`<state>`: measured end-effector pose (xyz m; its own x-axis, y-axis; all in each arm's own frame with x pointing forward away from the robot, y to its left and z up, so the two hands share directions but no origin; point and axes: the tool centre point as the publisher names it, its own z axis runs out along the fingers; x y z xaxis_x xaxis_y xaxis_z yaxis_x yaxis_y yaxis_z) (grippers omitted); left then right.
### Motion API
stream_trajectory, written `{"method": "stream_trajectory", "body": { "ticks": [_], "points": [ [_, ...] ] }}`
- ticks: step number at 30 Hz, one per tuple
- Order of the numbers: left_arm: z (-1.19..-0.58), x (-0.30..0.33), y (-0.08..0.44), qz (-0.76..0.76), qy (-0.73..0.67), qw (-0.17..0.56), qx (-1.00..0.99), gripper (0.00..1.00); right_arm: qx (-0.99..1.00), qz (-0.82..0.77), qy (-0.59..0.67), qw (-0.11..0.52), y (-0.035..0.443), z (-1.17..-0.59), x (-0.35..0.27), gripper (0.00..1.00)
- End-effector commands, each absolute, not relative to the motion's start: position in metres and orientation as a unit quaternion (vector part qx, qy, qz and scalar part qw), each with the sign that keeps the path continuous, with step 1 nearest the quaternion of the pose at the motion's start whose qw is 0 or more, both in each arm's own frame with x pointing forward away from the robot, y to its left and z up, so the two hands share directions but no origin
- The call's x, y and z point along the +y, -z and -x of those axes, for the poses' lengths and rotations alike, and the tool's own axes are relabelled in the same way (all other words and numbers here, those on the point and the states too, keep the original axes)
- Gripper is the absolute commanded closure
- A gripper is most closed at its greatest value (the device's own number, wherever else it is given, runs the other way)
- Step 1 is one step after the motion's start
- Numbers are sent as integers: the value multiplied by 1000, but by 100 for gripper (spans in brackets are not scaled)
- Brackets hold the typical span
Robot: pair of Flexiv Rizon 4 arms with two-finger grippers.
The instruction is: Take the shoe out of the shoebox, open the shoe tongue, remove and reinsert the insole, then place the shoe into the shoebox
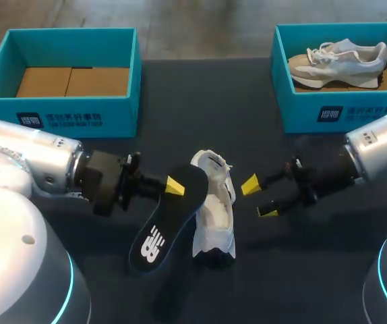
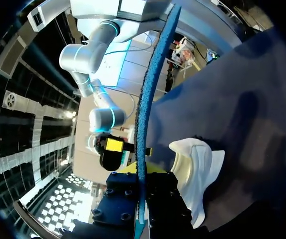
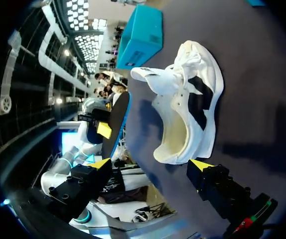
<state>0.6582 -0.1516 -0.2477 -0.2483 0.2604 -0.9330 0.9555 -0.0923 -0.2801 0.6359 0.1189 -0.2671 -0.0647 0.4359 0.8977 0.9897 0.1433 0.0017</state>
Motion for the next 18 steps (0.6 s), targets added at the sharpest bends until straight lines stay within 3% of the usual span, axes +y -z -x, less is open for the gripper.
{"method": "stream_trajectory", "body": {
  "ticks": [1, 18],
  "points": [
    [-655, -160, 253, -514, 528, 328, 591, 100, -654, 545, 357, 384, 264, -626, 110, 0],
    [-635, -178, 263, -499, 538, 318, 600, 100, -676, 522, 389, 345, 291, -607, 91, 0]
  ]
}}
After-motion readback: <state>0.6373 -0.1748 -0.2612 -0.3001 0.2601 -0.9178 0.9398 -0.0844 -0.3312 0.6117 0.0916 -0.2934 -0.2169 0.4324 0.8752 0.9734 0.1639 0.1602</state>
